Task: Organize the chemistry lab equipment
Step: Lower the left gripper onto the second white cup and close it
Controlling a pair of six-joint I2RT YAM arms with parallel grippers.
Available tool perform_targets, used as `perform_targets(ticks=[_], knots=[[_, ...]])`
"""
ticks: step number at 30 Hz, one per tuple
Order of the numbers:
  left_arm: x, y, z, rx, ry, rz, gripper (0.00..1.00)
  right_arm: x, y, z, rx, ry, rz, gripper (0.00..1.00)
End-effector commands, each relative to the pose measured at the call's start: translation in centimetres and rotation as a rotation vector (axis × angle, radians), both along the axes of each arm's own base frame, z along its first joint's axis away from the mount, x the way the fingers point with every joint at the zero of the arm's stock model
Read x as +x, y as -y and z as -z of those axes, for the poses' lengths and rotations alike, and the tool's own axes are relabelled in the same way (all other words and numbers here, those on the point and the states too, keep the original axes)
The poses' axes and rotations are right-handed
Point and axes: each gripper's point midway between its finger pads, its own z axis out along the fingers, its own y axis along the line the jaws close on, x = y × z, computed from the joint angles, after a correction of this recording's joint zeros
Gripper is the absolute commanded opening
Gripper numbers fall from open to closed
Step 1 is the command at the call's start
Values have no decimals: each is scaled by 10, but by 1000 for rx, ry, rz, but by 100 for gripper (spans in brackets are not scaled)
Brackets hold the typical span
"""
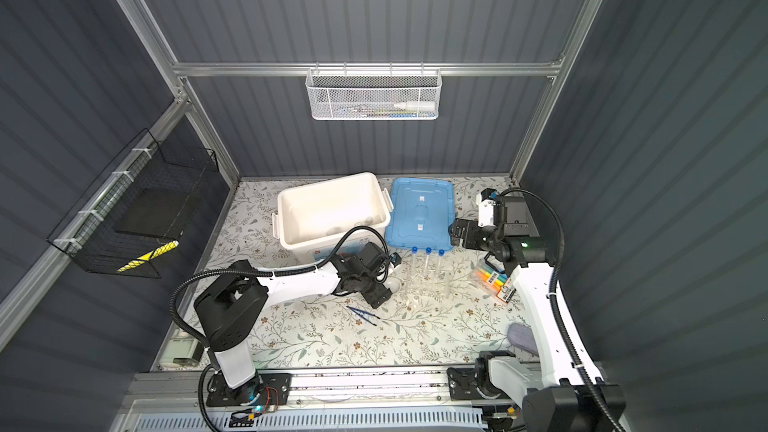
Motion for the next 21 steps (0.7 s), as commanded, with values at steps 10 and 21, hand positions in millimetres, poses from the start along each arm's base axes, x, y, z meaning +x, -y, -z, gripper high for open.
perform_targets(ticks=[10,21], knots=[[2,21,-11,-44,-35,56,89,3,2,3,12,-4,12,99],[-2,25,3,-31,-73,81,88,4,2,3,13,-3,14,99]])
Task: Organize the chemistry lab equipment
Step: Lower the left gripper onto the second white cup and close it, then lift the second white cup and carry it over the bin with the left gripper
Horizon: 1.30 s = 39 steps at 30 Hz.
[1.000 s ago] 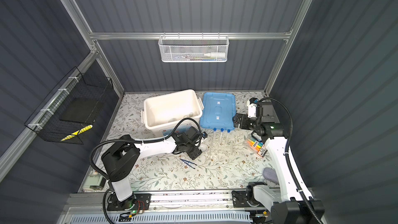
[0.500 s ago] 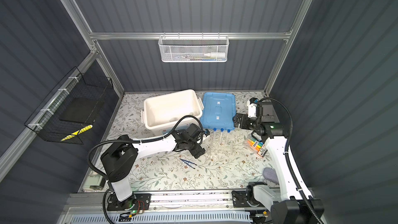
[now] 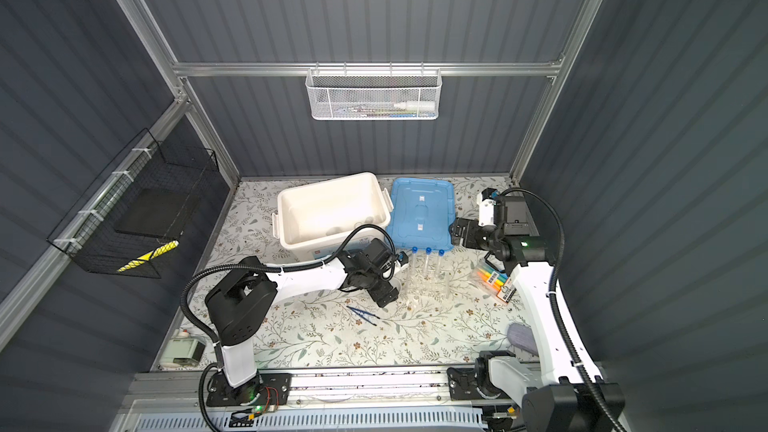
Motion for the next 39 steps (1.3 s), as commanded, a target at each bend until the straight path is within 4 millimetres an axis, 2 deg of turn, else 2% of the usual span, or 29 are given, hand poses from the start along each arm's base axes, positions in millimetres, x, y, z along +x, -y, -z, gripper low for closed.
perform_targets(ticks=[1,9,10,22,26,33,39], knots=[[1,4,0,0,-16,23,88,2,1,2,8,-2,7,99],[7,10,3,0,-7,13,86,2,3,3,4,-8,18,99],[7,11,3,-2,-7,14,85,5,4,12,3,-38,20,99],[4,7,9,16,-16,20,73,7,7,15,-2,-55,29,99],[4,4,8,14,-15,8,67,6,7,15,0,-58,29,99],[1,-5,1,14,-5,-19,64,5,7,17,0,-64,26,99],[2,-13,-15,9,24,-54,62,5,5,17,9,-67,23,99]])
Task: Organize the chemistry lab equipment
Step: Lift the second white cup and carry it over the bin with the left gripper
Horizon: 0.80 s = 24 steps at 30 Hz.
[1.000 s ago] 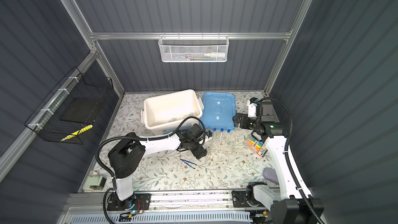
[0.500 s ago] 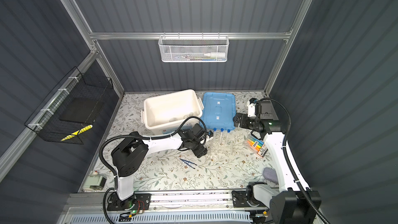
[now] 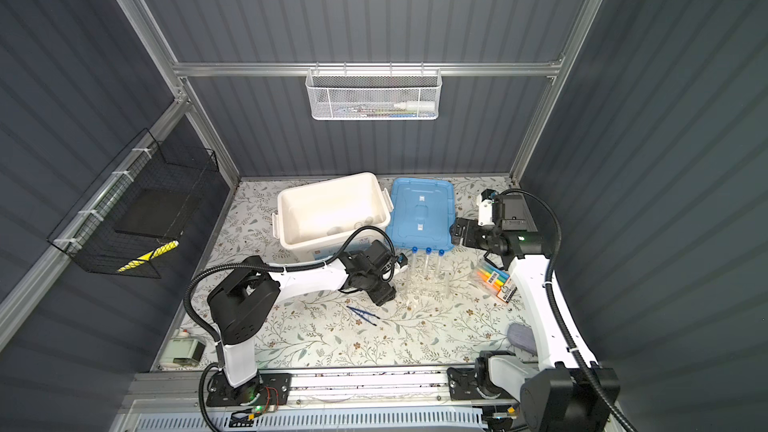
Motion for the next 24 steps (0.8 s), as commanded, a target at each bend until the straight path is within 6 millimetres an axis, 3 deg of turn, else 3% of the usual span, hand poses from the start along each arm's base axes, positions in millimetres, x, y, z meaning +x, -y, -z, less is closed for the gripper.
perform_targets(ticks=[1,10,16,17,24], knots=[[3,-7,-23,-17,27,-40,62,-2,-1,1,18,-14,2,99],[12,-14,-86,-47,100,-103,62,2,-13,5,75,-23,-40,99],[21,-25,-145,-62,191,-144,62,7,-14,9,83,-32,-44,99],[25,-24,-165,-80,222,-154,62,8,-15,10,85,-35,-46,99],[52,-55,-213,-84,303,-253,62,12,-17,14,97,-46,-52,99]])
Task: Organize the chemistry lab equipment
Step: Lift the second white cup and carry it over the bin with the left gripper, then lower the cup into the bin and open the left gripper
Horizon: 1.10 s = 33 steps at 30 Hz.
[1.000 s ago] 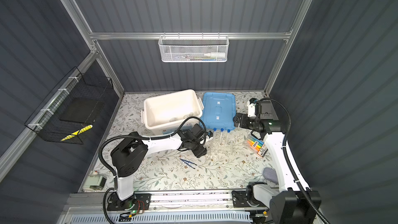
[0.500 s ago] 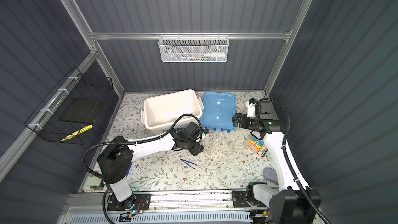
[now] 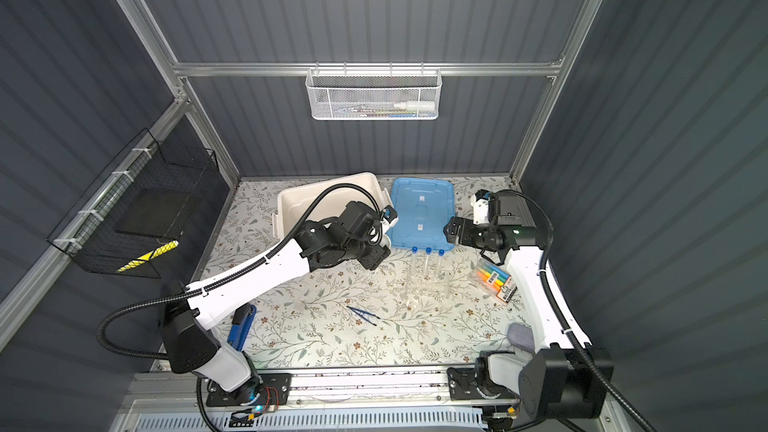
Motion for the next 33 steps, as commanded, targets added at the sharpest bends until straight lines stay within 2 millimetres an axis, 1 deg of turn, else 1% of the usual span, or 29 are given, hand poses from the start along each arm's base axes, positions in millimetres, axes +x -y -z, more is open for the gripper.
perform_targets(ticks=[1,6,8,10,12,16,21,27,30,33], knots=[[16,-37,-14,40,14,-97,62,2,-3,-1,17,6,-5,99],[46,-72,-30,32,34,-211,62,2,-4,0,18,2,-10,99],[59,-85,-31,24,28,-258,64,0,-10,-2,44,0,-34,99],[72,-100,-25,14,2,-317,65,0,-10,-2,43,-1,-34,99],[84,-112,-14,11,-38,-357,65,0,-10,-2,43,0,-33,99],[101,-126,13,25,-116,-428,65,-1,-10,-3,44,2,-34,99],[128,-137,50,28,-202,-519,64,-3,-11,-3,46,-1,-37,99],[163,-149,83,-8,-229,-629,63,-7,-11,-3,40,-3,-39,99],[176,-154,102,-11,-248,-670,63,-8,-10,-2,38,-6,-41,99],[186,-154,113,0,-250,-686,63,-9,-10,-1,36,-9,-40,99]])
